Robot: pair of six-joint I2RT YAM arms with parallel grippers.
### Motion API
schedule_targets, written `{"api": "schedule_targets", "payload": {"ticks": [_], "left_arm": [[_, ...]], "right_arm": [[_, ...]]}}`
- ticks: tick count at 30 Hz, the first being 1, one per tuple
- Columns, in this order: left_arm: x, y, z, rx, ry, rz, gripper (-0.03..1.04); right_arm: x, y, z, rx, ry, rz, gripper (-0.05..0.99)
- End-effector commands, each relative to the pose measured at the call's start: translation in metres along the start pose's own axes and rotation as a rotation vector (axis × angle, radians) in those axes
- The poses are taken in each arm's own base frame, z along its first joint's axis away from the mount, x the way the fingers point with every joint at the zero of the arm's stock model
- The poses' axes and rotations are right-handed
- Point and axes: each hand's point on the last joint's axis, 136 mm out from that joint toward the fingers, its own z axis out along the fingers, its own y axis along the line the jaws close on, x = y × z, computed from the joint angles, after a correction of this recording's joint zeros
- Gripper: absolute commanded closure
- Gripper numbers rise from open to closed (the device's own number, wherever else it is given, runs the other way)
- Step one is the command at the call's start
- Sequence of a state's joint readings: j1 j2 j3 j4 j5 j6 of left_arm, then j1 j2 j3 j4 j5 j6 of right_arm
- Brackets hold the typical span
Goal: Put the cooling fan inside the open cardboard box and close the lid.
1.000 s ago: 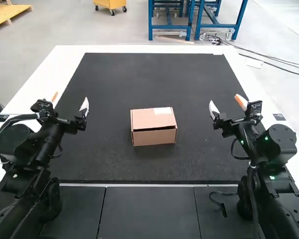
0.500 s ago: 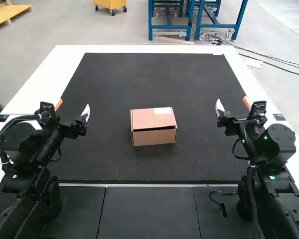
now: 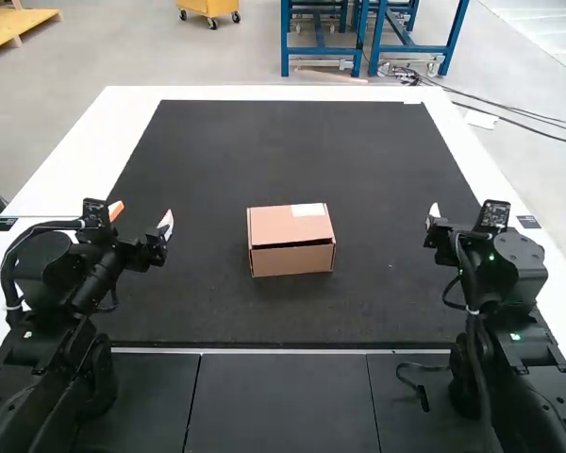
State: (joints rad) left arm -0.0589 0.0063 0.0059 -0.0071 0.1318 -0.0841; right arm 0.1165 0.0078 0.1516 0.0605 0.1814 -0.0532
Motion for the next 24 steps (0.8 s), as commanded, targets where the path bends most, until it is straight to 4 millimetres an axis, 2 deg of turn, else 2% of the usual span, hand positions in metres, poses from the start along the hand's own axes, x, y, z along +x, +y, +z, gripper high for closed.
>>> {"api": "schedule_targets", "payload": {"ticks": [1, 24], "left_arm": [[0.0002, 0.0017, -0.0002, -0.005, -0.006, -0.007, 0.04], [0.0002, 0.0079, -0.0006, -0.03, -0.006, 0.003, 0.04]], "right_arm": [[0.071, -0.0016, 0.0045, 0.013, 0.135, -0.045, 0.02], [0.0792, 0.0008, 0.0032, -0.005, 0.169, -0.061, 0.02]]}}
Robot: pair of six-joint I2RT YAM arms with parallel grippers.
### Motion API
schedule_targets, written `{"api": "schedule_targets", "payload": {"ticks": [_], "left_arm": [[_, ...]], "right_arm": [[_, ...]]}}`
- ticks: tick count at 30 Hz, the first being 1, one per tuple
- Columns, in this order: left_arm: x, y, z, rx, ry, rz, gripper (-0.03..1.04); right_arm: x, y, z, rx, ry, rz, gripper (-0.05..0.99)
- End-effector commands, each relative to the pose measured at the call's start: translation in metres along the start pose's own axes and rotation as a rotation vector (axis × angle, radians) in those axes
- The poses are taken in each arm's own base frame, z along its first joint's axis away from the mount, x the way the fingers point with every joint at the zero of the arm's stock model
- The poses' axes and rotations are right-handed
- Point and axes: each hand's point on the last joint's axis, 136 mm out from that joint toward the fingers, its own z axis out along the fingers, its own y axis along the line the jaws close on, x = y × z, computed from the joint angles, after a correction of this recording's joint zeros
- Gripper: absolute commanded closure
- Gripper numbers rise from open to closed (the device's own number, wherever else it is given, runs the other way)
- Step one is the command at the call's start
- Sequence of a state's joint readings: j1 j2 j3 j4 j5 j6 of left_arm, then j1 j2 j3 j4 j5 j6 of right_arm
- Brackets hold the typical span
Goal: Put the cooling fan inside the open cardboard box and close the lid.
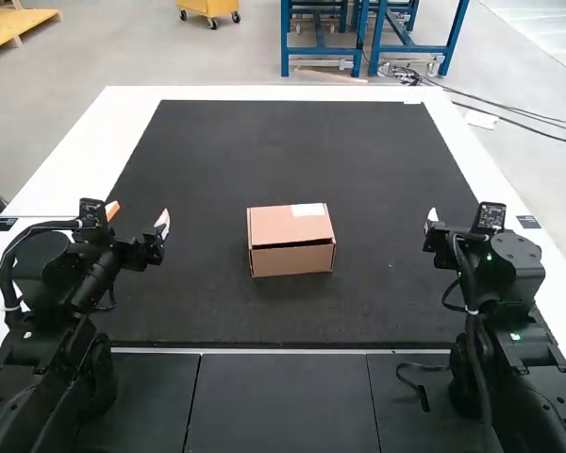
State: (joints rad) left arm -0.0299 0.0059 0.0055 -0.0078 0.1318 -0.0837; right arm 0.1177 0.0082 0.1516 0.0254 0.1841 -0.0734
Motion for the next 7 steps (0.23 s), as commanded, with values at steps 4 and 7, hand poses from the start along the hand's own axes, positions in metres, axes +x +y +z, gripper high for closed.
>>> {"api": "schedule_targets", "payload": {"ticks": [4, 7], "left_arm": [[-0.0001, 0.0007, -0.0002, -0.001, -0.007, 0.003, 0.04], [-0.0001, 0.0007, -0.0002, -0.001, -0.007, 0.003, 0.04]], "right_arm": [[0.0704, 0.0033, 0.0058, -0.008, 0.134, -0.035, 0.02], [0.0704, 0.0035, 0.0058, -0.009, 0.134, -0.035, 0.02]]}}
